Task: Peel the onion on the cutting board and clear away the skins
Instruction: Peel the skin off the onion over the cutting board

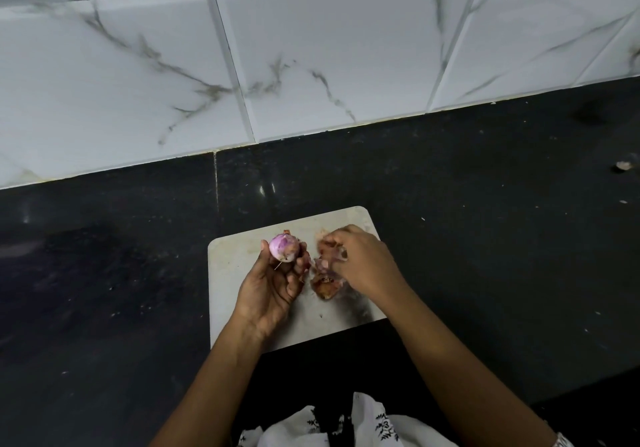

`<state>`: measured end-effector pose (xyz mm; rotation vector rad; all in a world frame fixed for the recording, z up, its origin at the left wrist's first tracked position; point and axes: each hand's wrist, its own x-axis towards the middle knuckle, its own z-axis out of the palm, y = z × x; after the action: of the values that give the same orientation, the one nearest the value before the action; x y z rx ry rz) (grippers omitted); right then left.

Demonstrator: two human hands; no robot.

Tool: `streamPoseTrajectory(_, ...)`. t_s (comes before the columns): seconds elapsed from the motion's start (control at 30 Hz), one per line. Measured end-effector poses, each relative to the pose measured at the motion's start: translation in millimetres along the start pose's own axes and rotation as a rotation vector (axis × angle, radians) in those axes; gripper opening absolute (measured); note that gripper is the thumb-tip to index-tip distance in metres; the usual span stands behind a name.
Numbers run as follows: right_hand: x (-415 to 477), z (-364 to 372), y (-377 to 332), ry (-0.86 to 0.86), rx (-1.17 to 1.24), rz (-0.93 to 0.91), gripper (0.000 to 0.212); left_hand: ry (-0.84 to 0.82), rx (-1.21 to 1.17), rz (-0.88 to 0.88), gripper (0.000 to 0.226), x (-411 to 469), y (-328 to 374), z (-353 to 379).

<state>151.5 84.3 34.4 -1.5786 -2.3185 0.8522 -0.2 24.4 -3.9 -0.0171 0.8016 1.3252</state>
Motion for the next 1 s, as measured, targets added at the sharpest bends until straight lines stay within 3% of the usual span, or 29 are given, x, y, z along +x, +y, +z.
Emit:
streamPoseTrajectory(0.1, -4.4, -11.5, -10.8, 0.087, 0.167, -0.22, 0.034, 0.044, 0.063, -0.019, 0.05, -1.4, 0.1, 2.3)
streamPoseTrajectory(0.23, 1.2, -15.8, -18.8, -0.036, 0.148, -0.439, 0.035, 0.102, 0.235, -0.019, 0.05, -4.4, 0.5, 10.8)
streamPoseTrajectory(0.37, 9.6, -22.4, -16.7, -0.041, 0.128, -0.419, 0.023, 0.15, 0.386, 0.001, 0.047, -6.5, 0.6, 16.3)
streamPoseTrajectory(0.73, 26.0, -38.9, -14.4, -0.388, 0.138, -0.328, 0.018, 0.244, 0.579, -0.011, 0.047, -14.6, -0.5, 30.2)
streamPoseTrajectory(1.0, 23.6, -22.9, -6.2, -0.396, 0.066, -0.382, 0.016, 0.294, 0.596, -0.027, 0.048, -19.3, -1.3, 29.9)
